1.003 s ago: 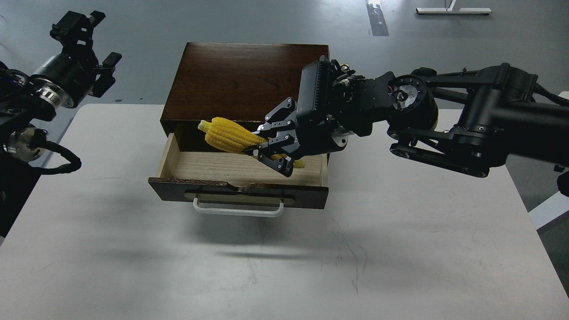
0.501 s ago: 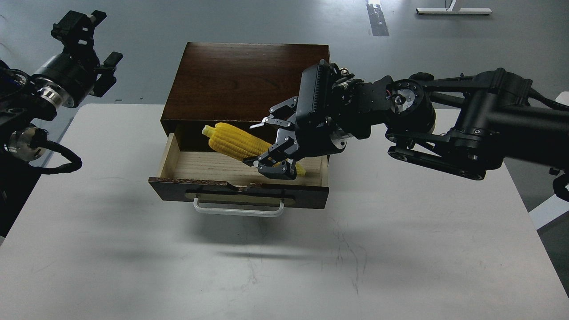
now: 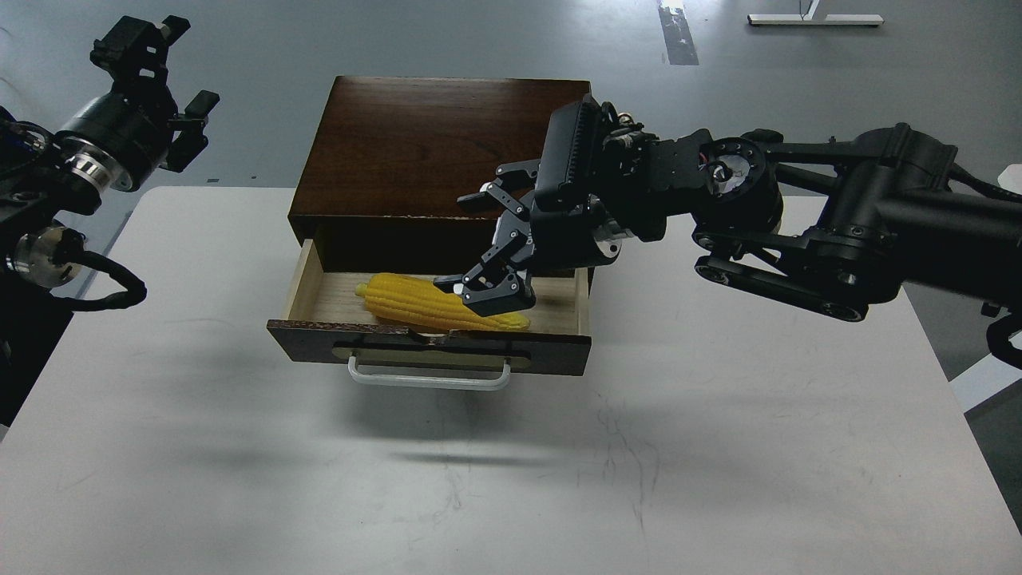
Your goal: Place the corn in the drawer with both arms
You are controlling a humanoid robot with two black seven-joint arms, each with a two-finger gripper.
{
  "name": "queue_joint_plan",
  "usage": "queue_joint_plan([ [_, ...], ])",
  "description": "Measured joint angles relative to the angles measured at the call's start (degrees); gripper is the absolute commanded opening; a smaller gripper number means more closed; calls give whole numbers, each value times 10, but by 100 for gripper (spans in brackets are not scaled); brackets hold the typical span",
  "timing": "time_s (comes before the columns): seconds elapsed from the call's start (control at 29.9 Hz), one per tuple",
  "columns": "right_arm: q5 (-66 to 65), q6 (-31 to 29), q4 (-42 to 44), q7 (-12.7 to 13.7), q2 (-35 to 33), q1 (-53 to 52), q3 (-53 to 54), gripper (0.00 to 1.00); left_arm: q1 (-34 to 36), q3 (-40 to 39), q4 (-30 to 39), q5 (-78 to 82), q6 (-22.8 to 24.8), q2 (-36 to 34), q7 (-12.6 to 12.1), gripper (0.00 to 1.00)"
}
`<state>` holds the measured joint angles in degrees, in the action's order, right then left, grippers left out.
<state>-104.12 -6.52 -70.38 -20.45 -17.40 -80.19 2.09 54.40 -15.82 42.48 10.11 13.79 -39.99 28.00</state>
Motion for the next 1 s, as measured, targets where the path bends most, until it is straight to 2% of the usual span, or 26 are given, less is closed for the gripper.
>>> queue_joint_plan([
  [0.13,124,-1,13,26,-3,13,56,99,1,0,0,-4,0,0,0,98],
  [0.33,446,-6,43,100,-22,43,123,99,1,-1,0,-7,2,-1,0,98],
  [0.4,572,-8,70,127,-31,52,139,98,1,-3,0,-9,3,-1,0,98],
  [0.6,842,-36,168,180,-38,92,199,98,1,-19,0,-9,4,-1,0,98],
  [0.8,972,-121,225,264,-53,154,303,99,-3,-28,0,-19,10,-1,0,98],
  [0.87,979,-134,227,274,-60,176,330,99,-4,-29,0,-27,20,-1,0,98],
  [1.0,981,-137,231,278,-73,212,378,99,-5,-30,0,-45,42,-1,0,98],
])
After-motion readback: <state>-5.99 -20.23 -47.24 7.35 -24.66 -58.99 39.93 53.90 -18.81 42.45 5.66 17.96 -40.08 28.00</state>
